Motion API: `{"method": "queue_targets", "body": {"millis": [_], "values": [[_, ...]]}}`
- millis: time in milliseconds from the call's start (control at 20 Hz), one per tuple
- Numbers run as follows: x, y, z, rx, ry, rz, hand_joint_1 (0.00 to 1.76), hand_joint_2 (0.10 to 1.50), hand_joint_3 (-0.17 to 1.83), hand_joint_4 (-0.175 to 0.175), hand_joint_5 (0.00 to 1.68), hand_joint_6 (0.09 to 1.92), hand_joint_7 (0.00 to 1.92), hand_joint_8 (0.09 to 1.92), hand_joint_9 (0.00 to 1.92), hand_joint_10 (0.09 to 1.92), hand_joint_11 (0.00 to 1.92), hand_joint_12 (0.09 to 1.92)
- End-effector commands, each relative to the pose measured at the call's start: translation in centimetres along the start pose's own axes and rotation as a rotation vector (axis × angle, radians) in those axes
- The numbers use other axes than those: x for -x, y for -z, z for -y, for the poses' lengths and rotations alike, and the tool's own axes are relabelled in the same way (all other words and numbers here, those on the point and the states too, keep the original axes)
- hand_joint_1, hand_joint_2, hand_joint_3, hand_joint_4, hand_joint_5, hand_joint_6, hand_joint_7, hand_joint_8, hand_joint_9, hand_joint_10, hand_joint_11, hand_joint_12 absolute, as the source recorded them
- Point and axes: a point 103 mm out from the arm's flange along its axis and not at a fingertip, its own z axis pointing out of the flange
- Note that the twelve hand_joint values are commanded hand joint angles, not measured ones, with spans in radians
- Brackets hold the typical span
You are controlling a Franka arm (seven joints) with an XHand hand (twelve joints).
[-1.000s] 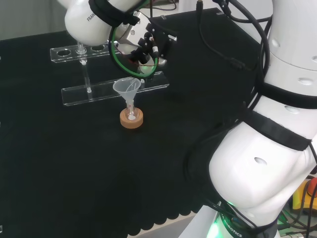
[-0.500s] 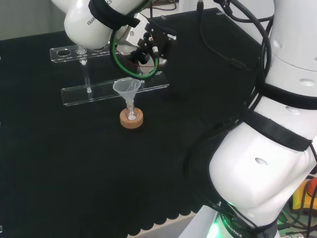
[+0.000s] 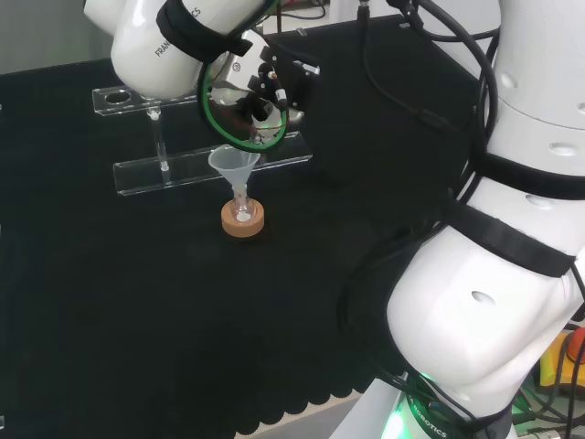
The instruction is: Pour all the NaCl from the weighing funnel into the round-bottom flask.
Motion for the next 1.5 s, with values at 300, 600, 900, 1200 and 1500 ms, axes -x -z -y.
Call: {"method": "queue_targets", "body": {"millis": [300,600,900,1200,1500], "values": [[-0.3,0.4,-0.3,-0.004,-0.003,0.056,1.28,0.93,0.24,-0.175,1.11,0.82,1.15,0.80,1.38,0.36,1.30,0.70],[-0.4,0.6,-0.3,-0.014,-0.007,0.082,1.28,0.93,0.23,-0.175,1.11,0.82,1.15,0.80,1.38,0.36,1.30,0.70],[-0.4,0.7,-0.2,-0.015,-0.010,0.105,1.28,0.93,0.23,-0.175,1.10,0.82,1.15,0.80,1.38,0.36,1.30,0.70],[-0.3,1.0,0.0,-0.017,-0.014,0.125,1.28,0.94,0.23,-0.175,1.10,0.82,1.15,0.80,1.38,0.36,1.30,0.69],[-0.4,1.4,0.1,-0.015,-0.015,0.142,1.28,0.94,0.23,-0.175,1.10,0.82,1.15,0.80,1.38,0.35,1.30,0.69]]}}
